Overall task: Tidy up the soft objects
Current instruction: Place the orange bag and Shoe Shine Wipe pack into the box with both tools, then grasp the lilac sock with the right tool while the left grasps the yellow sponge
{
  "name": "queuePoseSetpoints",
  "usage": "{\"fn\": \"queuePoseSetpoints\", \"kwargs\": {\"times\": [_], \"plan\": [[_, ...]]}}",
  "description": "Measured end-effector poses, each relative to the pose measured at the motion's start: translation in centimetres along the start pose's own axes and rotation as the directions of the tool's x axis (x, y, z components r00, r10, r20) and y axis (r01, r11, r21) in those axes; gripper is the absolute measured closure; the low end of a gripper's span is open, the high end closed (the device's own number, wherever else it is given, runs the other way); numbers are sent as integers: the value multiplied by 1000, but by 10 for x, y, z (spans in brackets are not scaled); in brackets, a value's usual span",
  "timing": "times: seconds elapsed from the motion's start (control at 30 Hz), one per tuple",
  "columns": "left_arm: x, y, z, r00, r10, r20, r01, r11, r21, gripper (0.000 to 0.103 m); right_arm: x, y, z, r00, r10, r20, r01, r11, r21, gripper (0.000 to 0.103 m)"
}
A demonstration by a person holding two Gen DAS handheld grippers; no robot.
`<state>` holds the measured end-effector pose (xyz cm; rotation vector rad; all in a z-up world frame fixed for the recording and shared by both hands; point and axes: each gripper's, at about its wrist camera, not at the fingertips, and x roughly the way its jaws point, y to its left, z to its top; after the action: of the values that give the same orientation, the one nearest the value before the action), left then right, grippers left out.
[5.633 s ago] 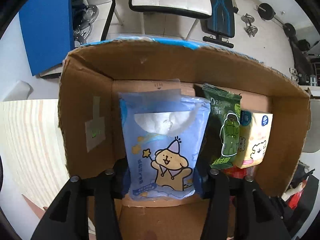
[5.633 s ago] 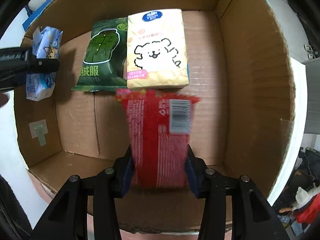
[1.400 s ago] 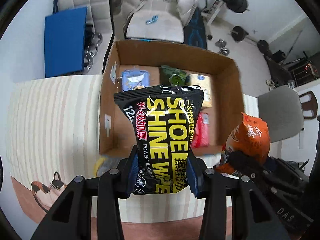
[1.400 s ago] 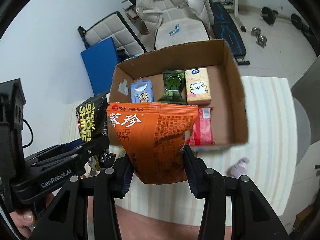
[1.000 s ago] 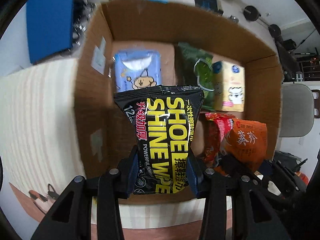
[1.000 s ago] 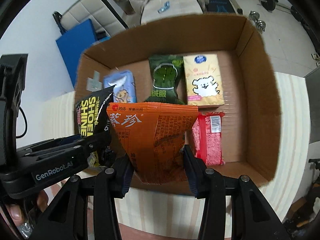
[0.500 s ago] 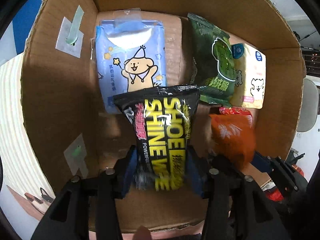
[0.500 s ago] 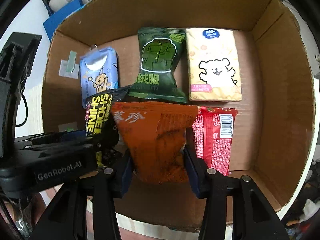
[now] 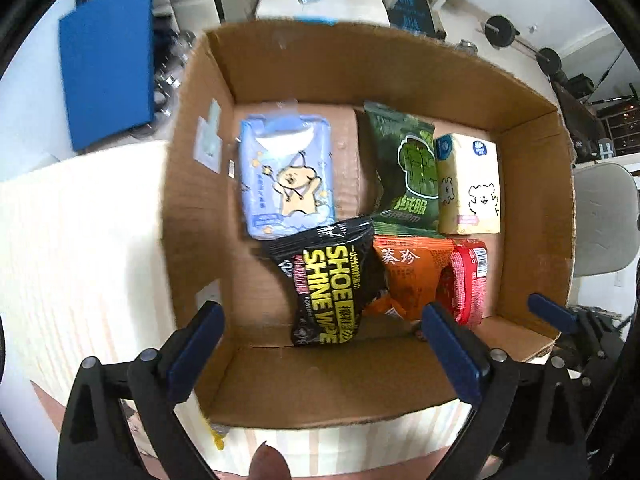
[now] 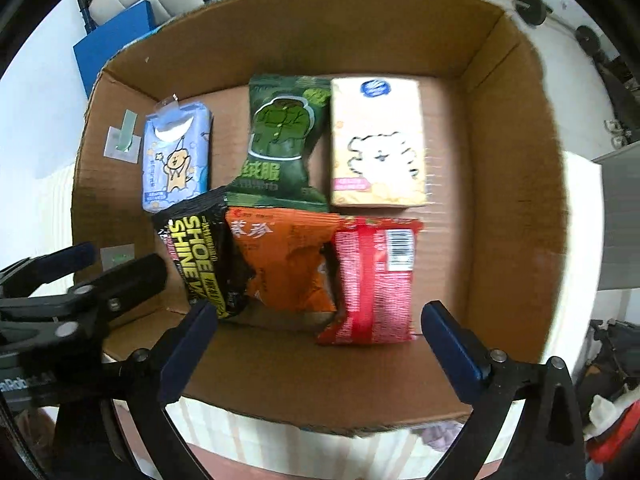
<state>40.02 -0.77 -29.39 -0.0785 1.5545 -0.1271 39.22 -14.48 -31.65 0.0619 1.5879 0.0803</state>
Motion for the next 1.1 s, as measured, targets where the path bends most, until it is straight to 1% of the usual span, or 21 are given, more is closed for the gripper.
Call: {"fn": "queuePoseSetpoints", "kwargs": {"times": [0.07, 0.2, 0.27, 0.33, 0.6, 0.67, 0.77, 0.93, 1.03, 1.1], "plan": [[-10, 1, -4, 999, 22, 36, -22, 1000, 5, 2, -7, -4, -4, 1000, -16, 19, 16, 1000, 2, 0], [-29, 0, -17, 993, 52, 110, -53, 999, 4, 2, -29, -11, -18, 995, -55, 89, 55, 998, -4, 0], [-41, -2, -26, 986, 70, 152, -72, 997, 4, 2, -40, -14, -24, 992, -55, 115, 56, 998, 0, 0], [-50, -3, -37, 978, 87, 192, -90, 996, 7, 2, -55, -16, -34, 985, -71, 157, 72, 997, 1, 0], [-90, -7, -64, 947, 105, 303, -112, 994, 4, 2, -102, -18, -69, 963, -72, 259, 76, 997, -4, 0], [-97, -9, -69, 942, 103, 320, -109, 994, 2, 2, -109, -15, -75, 958, -73, 278, 77, 997, -4, 0], [-108, -11, -77, 931, 107, 349, -116, 993, 6, 2, -120, -13, -84, 952, -49, 301, 53, 999, -7, 0], [-120, -9, -89, 918, 111, 381, -118, 993, -4, 2, -128, -9, -95, 951, -12, 309, 16, 1000, -12, 0], [-119, 0, -98, 915, 133, 381, -127, 991, -42, 2, -129, -12, -102, 949, 12, 314, -13, 1000, 1, 0], [-111, 10, -106, 916, 172, 362, -159, 985, -66, 2, -127, -18, -107, 948, 15, 317, -25, 999, 28, 0]]}}
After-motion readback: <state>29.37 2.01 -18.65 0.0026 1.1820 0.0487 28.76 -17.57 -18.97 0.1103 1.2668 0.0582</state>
